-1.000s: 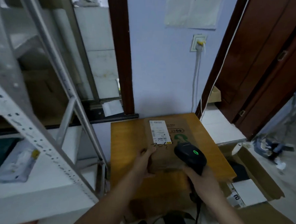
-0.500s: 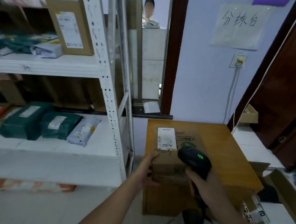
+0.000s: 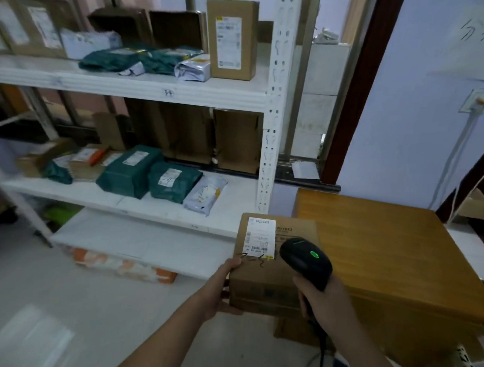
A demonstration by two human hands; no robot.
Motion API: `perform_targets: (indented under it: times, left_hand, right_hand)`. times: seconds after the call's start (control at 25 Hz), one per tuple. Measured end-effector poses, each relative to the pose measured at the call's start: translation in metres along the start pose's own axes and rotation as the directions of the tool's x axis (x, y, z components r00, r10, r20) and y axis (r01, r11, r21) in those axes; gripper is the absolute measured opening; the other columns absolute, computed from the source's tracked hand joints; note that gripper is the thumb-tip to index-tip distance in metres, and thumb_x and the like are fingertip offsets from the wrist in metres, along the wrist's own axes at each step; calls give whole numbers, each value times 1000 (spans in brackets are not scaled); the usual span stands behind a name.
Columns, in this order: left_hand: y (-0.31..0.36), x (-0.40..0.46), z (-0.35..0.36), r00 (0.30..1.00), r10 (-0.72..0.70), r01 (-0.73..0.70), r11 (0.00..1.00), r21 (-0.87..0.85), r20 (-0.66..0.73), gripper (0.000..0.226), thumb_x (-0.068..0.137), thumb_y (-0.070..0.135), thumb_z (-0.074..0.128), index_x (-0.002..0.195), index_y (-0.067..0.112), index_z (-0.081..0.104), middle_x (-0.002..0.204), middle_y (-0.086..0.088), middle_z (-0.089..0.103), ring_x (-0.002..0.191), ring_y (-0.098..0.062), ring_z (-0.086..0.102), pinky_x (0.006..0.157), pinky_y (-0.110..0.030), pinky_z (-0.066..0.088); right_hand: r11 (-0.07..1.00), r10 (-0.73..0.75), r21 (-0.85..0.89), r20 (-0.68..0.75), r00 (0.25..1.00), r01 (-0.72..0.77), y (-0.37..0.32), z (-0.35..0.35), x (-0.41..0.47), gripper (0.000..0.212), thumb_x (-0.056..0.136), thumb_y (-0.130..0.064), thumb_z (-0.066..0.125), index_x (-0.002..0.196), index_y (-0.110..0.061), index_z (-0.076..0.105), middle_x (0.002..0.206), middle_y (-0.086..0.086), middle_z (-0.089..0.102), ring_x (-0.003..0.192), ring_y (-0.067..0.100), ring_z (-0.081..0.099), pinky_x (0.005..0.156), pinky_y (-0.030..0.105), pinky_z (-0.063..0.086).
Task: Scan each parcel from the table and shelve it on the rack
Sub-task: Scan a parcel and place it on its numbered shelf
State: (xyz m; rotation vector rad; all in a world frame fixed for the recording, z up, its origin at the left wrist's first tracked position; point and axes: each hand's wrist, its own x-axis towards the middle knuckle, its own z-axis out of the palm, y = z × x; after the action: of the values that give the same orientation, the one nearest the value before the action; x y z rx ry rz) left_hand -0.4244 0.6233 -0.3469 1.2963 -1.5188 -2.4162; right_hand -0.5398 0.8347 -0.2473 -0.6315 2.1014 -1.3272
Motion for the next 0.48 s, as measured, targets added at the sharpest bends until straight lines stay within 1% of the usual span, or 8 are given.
perform_targets:
  times: [0.12, 0.2, 0.32, 0.4, 0.48]
  left_hand:
    - [6, -13, -43, 995, 48, -52, 998, -47, -82, 96, 58, 77, 73, 137, 24, 54, 127, -19, 66, 114, -39, 68, 79, -56, 64]
    - [13, -12, -65, 988, 80, -92, 992, -85, -135, 103, 53, 78, 74, 138, 24, 53, 127, -19, 66, 113, -39, 68, 78, -55, 64]
    - [29, -4, -89, 974, 111, -138, 982, -128, -199, 97, 57, 77, 73, 137, 24, 55, 126, -18, 68, 112, -40, 69, 78, -55, 64]
    - [42, 9, -104, 967, 119, -156, 975, -156, -225, 94, 60, 76, 73, 136, 24, 55, 128, -18, 66, 112, -40, 69, 77, -55, 64]
    - [58, 28, -116, 961, 129, -175, 969, -177, -243, 86, 68, 74, 72, 136, 25, 56, 131, -14, 64, 114, -41, 67, 77, -56, 64]
  right_hand:
    - [999, -33, -25, 42, 999, 34, -18, 32, 8, 41, 97, -21, 62, 58, -7, 54, 45, 3, 52, 41, 13, 52, 54, 27, 47]
    - [998, -51, -26, 65, 997, 53, -29, 47, 19, 37, 96, -20, 62, 62, -9, 55, 44, 1, 53, 40, 12, 52, 50, 25, 48]
    - [999, -48, 5, 83, 995, 48, -40, 62, 40, 26, 95, -20, 64, 73, -9, 58, 44, 0, 54, 39, 13, 53, 45, 22, 48]
    - [999, -45, -8, 108, 993, 47, -47, 69, 61, 27, 96, -19, 63, 72, -8, 57, 42, -1, 54, 37, 13, 52, 45, 22, 47]
    - [1000, -30, -4, 123, 992, 31, -53, 73, 85, 30, 96, -17, 63, 69, -6, 56, 41, -2, 53, 37, 12, 50, 45, 22, 46]
